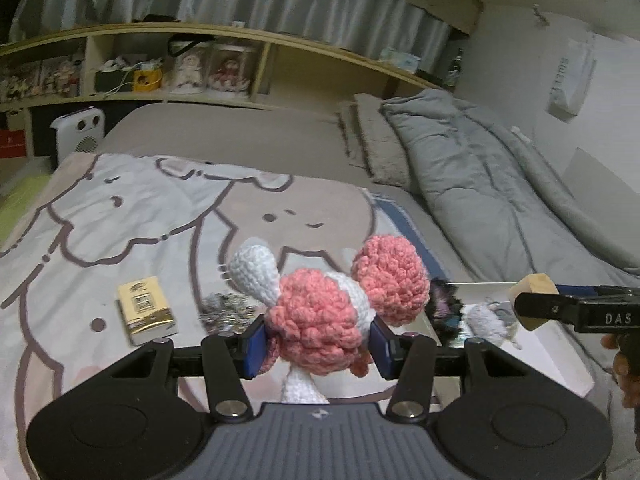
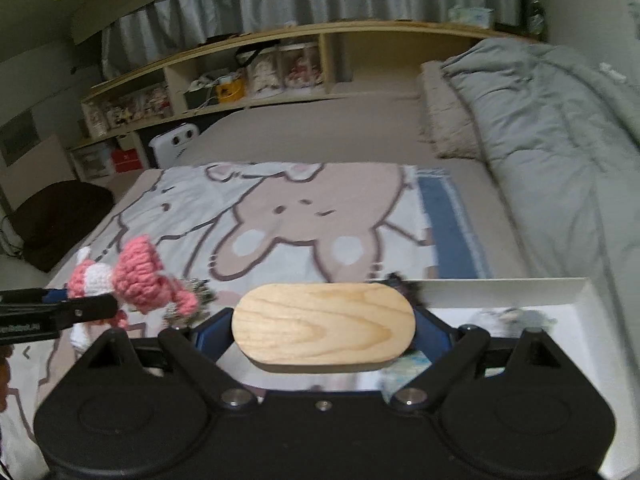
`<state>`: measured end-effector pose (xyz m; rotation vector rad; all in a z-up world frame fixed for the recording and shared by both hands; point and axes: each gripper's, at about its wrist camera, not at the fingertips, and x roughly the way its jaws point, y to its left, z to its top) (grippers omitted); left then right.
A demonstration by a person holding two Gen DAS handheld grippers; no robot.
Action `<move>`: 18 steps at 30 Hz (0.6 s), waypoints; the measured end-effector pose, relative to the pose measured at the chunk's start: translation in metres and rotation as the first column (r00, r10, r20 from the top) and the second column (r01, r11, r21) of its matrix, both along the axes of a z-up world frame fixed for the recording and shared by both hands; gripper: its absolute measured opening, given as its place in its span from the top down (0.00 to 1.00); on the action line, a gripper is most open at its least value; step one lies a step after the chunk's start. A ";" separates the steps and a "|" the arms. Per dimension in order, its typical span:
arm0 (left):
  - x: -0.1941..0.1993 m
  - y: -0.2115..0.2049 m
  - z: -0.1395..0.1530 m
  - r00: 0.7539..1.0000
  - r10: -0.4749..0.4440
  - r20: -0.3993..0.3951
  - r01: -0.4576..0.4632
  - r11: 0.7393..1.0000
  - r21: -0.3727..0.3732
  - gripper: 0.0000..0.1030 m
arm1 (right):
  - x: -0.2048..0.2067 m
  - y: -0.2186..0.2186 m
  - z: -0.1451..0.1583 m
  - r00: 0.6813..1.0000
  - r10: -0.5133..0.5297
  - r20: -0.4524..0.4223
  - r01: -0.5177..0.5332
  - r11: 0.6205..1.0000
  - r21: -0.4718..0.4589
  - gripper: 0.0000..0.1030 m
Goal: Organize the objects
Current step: 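Carry the crochet bunny and wooden block over the white tray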
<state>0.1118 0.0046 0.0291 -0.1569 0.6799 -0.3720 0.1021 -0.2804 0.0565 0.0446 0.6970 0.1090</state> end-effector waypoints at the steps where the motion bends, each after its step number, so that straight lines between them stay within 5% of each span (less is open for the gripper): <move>1: -0.002 -0.005 0.003 1.000 -0.010 0.004 0.010 1.000 -0.004 0.49 | -0.003 -0.008 0.002 1.000 -0.012 0.003 0.012 1.000 -0.010 0.09; 18: -0.025 -0.111 0.027 0.977 -0.208 0.050 0.209 0.977 -0.032 0.49 | -0.036 -0.113 0.008 0.984 -0.176 0.006 0.176 0.984 -0.030 0.09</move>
